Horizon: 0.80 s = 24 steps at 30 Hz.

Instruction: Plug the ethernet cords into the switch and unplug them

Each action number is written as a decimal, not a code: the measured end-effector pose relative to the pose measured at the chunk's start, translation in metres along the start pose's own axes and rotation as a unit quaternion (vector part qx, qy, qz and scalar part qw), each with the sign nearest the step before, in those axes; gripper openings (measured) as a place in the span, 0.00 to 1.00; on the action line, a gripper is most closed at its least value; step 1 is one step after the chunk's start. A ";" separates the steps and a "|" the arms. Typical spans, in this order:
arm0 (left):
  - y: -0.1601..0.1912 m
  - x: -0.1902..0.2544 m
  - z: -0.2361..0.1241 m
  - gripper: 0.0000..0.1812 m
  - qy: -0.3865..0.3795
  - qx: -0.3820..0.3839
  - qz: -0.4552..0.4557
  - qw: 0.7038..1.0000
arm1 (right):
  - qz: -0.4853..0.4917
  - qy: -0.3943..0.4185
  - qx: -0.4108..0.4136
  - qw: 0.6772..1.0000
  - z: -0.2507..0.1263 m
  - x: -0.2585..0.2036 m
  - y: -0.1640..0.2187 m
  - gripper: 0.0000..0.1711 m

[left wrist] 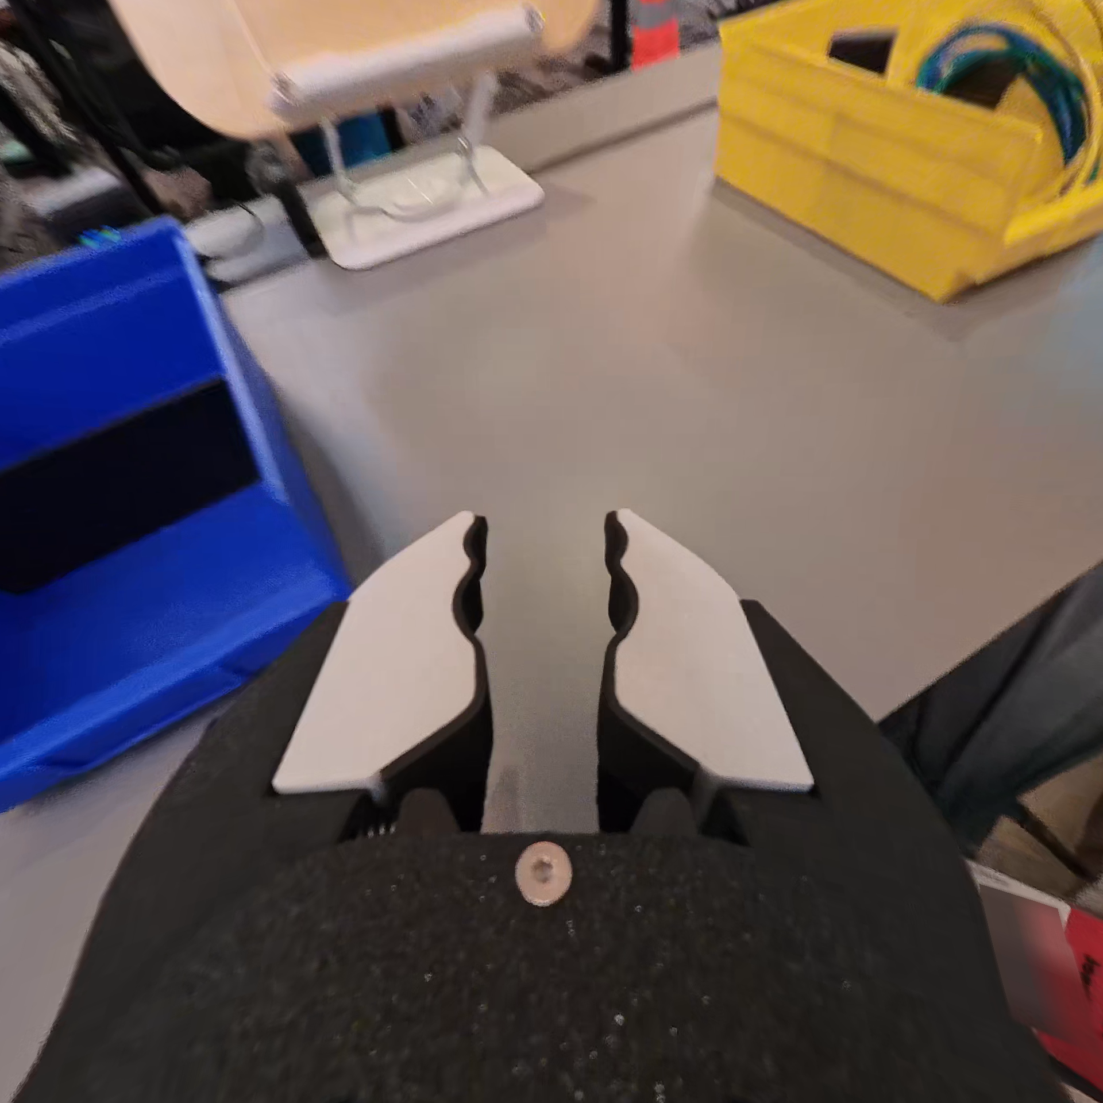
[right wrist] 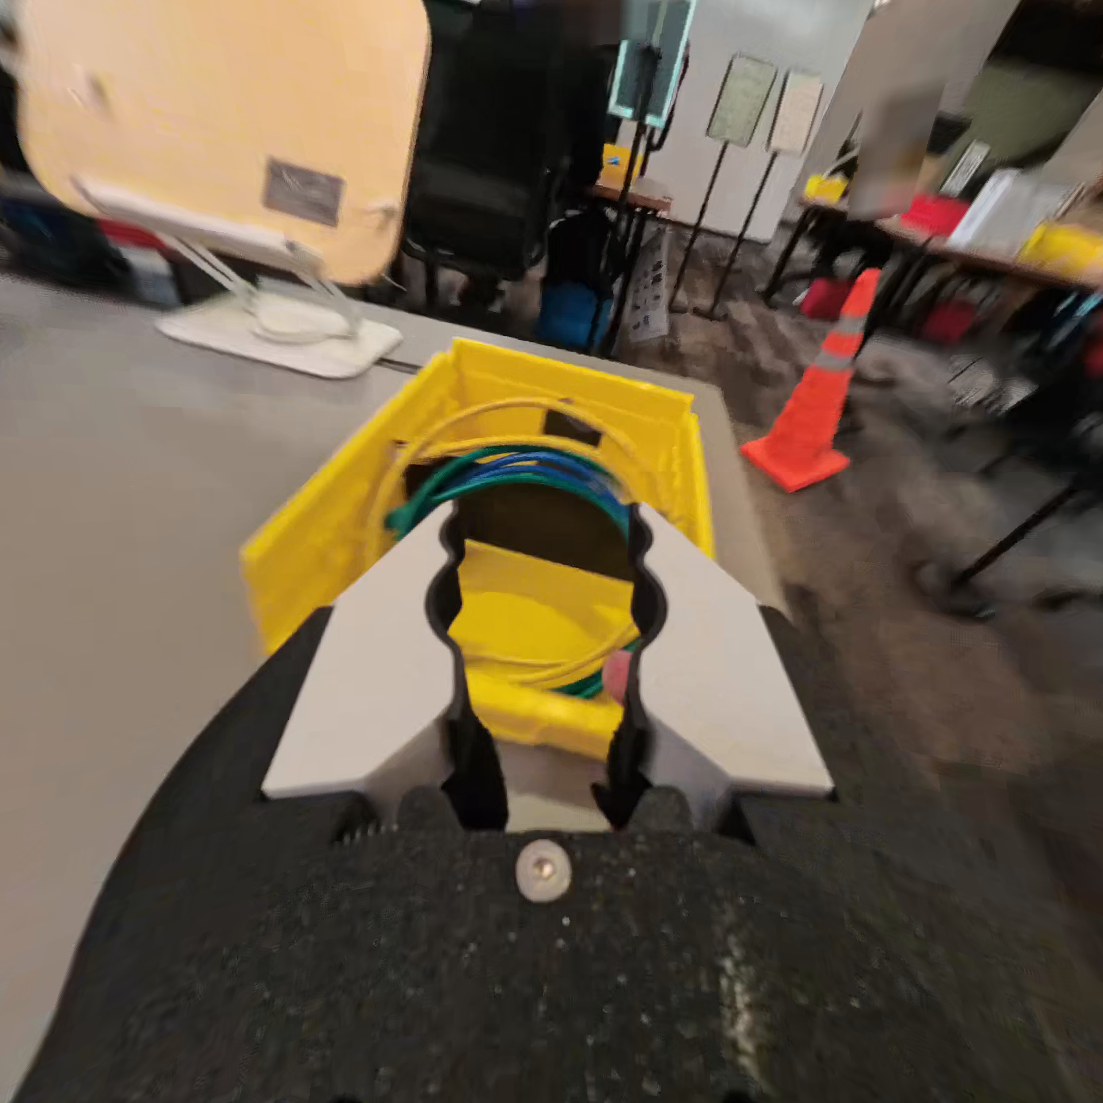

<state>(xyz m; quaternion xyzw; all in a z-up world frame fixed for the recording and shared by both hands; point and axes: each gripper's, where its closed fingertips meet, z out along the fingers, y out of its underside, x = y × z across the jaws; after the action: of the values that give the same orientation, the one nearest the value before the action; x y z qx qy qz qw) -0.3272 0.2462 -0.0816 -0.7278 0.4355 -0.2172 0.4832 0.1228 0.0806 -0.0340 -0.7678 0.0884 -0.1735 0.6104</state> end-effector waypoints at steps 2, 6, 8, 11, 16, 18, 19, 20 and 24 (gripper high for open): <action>-0.020 -0.014 -0.012 0.25 -0.018 0.002 0.003 1.000 | 0.074 -0.002 0.004 0.997 -0.012 -0.017 0.012 0.30; -0.057 -0.035 -0.043 0.27 -0.039 0.026 0.011 0.999 | 0.081 0.038 -0.031 0.995 -0.016 -0.031 0.045 0.30; -0.071 -0.051 -0.061 0.28 -0.042 0.040 0.001 0.998 | 0.093 0.023 -0.060 0.994 -0.012 -0.043 0.060 0.33; -0.076 -0.096 -0.082 0.29 -0.094 0.032 -0.035 0.994 | 0.092 0.017 -0.083 0.992 -0.008 -0.049 0.072 0.36; -0.073 -0.130 -0.104 0.30 -0.105 0.054 -0.148 0.982 | 0.106 0.005 -0.095 0.990 -0.002 -0.054 0.081 0.37; -0.053 -0.140 -0.098 0.30 -0.137 0.060 -0.158 0.976 | 0.112 0.006 -0.103 0.988 0.000 -0.053 0.086 0.38; -0.042 -0.142 -0.092 0.30 -0.154 0.069 -0.159 0.973 | 0.118 0.003 -0.105 0.987 0.000 -0.053 0.087 0.38; -0.031 -0.142 -0.083 0.29 -0.167 0.081 -0.159 0.970 | 0.123 0.003 -0.107 0.987 0.001 -0.054 0.089 0.38; 0.013 -0.132 -0.044 0.29 -0.200 0.123 -0.197 0.952 | 0.113 0.015 -0.112 0.987 0.001 -0.054 0.092 0.38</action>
<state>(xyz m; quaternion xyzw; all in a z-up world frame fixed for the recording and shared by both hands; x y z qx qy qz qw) -0.4348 0.3324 -0.0601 -0.7625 0.1474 -0.2103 0.5938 0.0802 0.0778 -0.1319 -0.8134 0.2031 -0.1038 0.5351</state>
